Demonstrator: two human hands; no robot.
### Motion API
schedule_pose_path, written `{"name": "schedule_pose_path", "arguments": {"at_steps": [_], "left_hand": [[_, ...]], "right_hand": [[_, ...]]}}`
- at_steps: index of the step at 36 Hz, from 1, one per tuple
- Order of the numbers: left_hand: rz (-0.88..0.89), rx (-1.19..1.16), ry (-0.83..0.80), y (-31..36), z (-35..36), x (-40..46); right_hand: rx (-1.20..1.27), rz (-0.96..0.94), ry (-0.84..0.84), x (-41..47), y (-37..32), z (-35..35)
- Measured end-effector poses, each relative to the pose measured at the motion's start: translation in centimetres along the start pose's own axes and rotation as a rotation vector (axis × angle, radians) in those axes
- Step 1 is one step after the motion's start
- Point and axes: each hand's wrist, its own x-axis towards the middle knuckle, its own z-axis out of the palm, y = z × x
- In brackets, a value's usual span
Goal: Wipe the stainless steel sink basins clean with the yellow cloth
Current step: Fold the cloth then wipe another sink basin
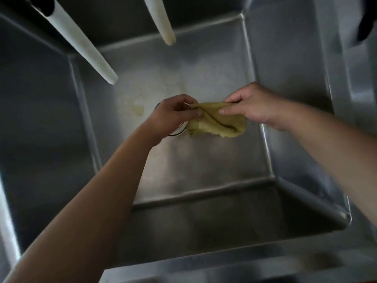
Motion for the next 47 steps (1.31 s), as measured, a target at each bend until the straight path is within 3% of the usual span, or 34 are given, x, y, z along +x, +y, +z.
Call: {"name": "schedule_pose_path", "arguments": {"at_steps": [5,9,13,20,24,30,33,35,38,41,44,47], "left_hand": [[0.116,0.256,-0.084,2.6,-0.5,0.8],[0.265,0.515,0.048,4.3,-0.9,2.4],[0.274,0.528,0.116,4.9,-1.6,3.9],[0.222,0.601,0.106,3.7,-1.8,7.1],[0.204,0.517,0.213,3.7,-2.0,10.2],[0.437,0.401,0.456,5.5,-1.6,10.6],[0.454,0.613,0.488,4.2,-1.5,10.1],[0.419,0.762,0.433,2.4,-1.1,9.9],[0.288,1.152,0.291,-1.2,0.4,9.2],[0.272,1.068,0.297,-4.7,1.6,8.2],[0.382,0.960,0.378,-5.7,2.5,7.8],[0.293,0.972,0.317,-4.3,3.9,8.1]], "right_hand": [[-0.081,-0.151,0.070,0.5,-2.0,-0.8],[-0.174,-0.238,0.152,1.5,-2.9,-1.5],[-0.284,-0.279,0.238,2.9,-2.9,-2.3],[-0.410,-0.168,0.254,5.8,-2.3,-2.4],[-0.445,-0.165,0.423,7.9,-3.1,-2.6],[-0.415,-0.346,0.655,8.8,-3.9,-3.0],[-0.528,-0.406,0.644,8.2,-2.5,-1.8],[-0.669,-0.333,0.572,7.5,-1.2,-0.4],[-0.865,-0.085,0.244,6.1,0.6,2.3],[-0.882,-0.047,0.070,4.1,1.2,3.8],[-0.859,-0.182,0.100,1.0,0.6,3.1],[-0.841,-0.365,0.227,-2.8,-0.9,0.7]]}}
